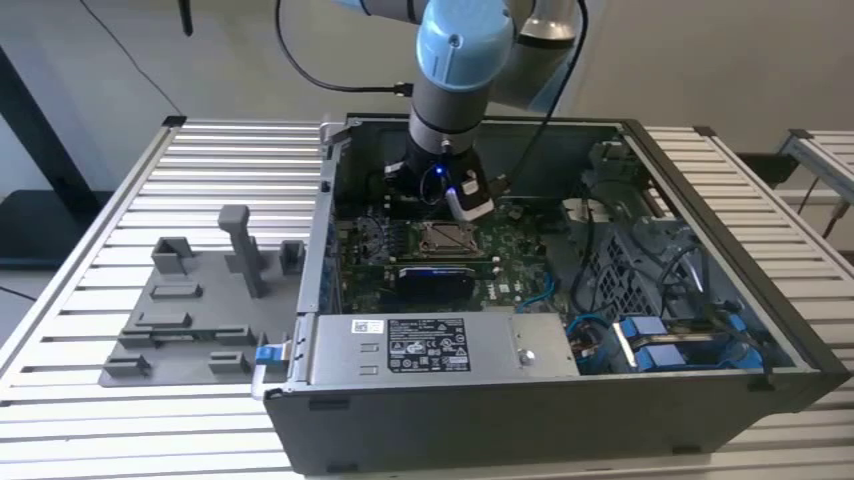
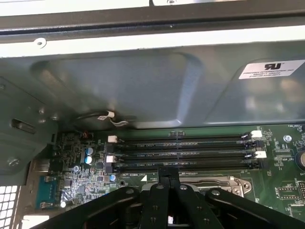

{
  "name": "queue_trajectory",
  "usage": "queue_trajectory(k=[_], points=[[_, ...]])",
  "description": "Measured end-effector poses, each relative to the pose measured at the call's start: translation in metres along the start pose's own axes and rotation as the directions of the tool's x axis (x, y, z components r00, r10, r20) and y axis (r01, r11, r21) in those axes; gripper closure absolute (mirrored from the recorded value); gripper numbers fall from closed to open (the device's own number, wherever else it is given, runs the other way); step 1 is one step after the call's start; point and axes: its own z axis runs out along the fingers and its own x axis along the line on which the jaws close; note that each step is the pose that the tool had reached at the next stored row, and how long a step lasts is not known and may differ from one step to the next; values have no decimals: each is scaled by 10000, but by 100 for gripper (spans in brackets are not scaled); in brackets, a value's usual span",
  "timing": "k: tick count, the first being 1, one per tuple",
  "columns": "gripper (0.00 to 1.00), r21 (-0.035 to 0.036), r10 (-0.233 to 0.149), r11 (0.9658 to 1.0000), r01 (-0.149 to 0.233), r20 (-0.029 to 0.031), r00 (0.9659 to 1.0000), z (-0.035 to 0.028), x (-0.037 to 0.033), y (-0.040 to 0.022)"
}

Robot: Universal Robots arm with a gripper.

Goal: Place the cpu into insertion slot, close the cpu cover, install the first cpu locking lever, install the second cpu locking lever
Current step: 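Install the first cpu locking lever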

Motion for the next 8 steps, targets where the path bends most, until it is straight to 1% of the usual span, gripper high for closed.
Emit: queue_trajectory(k=[2,3,4,8], points=[[89,-27,-2,10000,2,-2,10000,20,1,-8],[89,-54,-4,10000,4,-1,10000,29,1,-12],[89,-62,-5,10000,5,2,10000,39,0,-16],[89,-63,-13,10000,13,11,10000,69,-1,-28]])
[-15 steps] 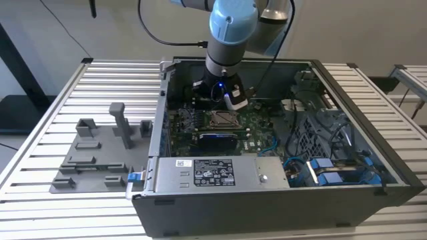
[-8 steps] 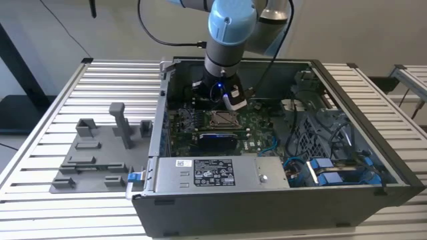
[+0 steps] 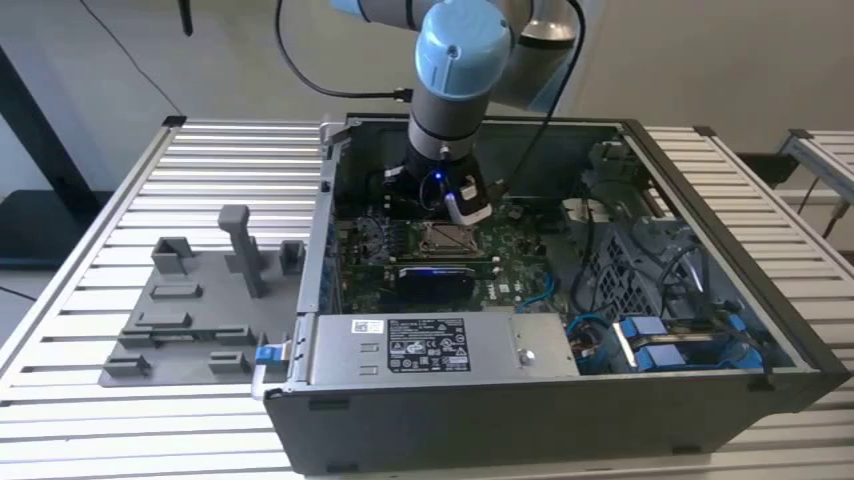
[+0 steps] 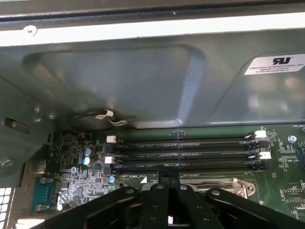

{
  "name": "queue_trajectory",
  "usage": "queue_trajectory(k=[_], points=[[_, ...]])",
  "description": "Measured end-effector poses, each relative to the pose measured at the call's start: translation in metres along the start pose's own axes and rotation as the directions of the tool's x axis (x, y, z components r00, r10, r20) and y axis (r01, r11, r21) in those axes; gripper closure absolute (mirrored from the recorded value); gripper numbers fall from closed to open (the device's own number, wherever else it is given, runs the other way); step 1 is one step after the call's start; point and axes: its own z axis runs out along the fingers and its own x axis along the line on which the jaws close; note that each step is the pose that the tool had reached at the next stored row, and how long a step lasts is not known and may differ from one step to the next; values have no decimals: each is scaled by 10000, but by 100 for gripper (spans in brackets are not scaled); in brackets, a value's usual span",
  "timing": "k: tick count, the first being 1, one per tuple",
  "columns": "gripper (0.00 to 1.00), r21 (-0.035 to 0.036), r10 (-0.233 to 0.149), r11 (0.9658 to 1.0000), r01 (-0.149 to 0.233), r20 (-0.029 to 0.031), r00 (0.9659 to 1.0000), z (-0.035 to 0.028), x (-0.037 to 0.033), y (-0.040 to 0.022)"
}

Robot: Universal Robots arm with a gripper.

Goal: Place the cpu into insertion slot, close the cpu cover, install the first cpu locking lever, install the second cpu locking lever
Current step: 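Install the first cpu locking lever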

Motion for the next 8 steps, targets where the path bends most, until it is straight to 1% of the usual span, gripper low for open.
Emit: queue_trajectory(k=[8], points=[[89,0,-6,10000,6,2,10000,33,-1,-11]])
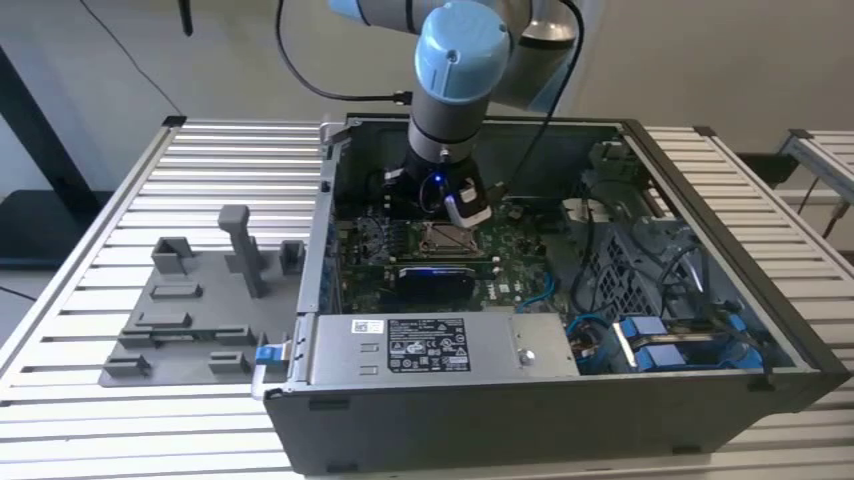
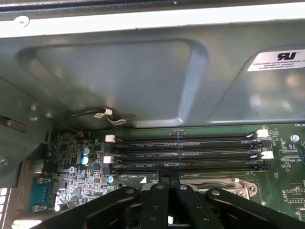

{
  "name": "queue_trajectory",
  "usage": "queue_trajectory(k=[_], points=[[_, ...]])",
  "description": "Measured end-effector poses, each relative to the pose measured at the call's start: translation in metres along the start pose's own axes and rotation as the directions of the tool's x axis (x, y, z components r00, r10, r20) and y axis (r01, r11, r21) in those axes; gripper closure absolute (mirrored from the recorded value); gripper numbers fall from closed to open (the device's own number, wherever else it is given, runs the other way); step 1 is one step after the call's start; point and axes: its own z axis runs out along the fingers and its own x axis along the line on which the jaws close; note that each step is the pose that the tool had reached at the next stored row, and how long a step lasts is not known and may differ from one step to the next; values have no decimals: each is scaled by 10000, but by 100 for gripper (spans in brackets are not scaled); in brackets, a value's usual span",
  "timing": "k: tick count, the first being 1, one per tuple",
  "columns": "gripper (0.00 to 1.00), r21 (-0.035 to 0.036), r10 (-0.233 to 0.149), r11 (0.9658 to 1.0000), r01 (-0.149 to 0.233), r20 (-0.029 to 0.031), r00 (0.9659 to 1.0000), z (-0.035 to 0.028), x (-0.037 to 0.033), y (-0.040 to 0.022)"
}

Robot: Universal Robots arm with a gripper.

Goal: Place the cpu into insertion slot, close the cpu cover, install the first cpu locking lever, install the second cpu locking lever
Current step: 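Install the first cpu locking lever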

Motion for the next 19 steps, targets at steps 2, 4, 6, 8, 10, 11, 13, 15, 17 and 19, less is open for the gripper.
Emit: queue_trajectory(k=[2,4,6,8,10,11,13,15,17,19], points=[[89,-1,-1,10000,1,0,10000,6,-1,-1],[89,0,-1,10000,1,-1,10000,11,-3,-2],[89,1,-2,10000,2,-2,10000,16,-7,-4],[89,1,-4,10000,4,-3,10000,21,-13,-4],[89,1,-6,10000,6,-4,10000,26,-24,-4],[89,1,-8,10000,8,-4,10000,29,-30,-5],[89,2,-11,10000,11,-6,10000,33,-44,-4],[89,2,-16,10000,16,-8,10000,37,-59,-4],[89,1,-21,10000,21,-10,10000,42,-74,-4],[89,2,-25,10000,25,-12,10000,45,-89,-4]])
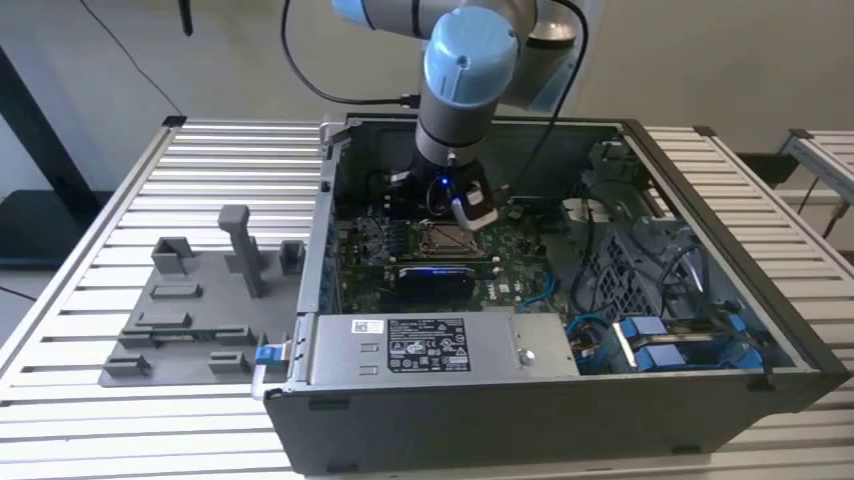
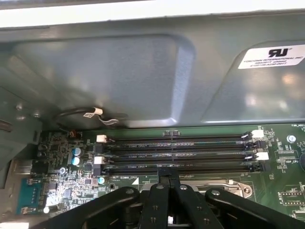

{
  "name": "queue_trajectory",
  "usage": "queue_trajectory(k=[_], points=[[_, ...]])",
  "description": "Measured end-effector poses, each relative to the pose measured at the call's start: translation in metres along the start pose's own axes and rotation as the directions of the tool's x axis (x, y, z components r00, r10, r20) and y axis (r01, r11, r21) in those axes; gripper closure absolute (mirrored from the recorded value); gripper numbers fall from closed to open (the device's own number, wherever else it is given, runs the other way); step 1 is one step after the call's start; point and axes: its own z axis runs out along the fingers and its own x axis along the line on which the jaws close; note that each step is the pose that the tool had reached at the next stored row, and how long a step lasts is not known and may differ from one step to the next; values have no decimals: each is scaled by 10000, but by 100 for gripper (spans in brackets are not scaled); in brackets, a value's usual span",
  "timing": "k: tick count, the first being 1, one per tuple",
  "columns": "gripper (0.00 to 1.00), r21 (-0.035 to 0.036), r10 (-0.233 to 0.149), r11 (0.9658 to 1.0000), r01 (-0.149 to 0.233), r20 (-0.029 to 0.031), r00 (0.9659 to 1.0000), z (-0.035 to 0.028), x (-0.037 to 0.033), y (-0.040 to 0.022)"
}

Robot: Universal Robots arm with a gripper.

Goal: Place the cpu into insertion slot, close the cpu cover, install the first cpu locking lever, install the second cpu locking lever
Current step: 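Install the first cpu locking lever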

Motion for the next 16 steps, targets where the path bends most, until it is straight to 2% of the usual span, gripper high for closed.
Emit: queue_trajectory(k=[16], points=[[89,-5,-62,10000,62,-27,10000,23,-137,2]])
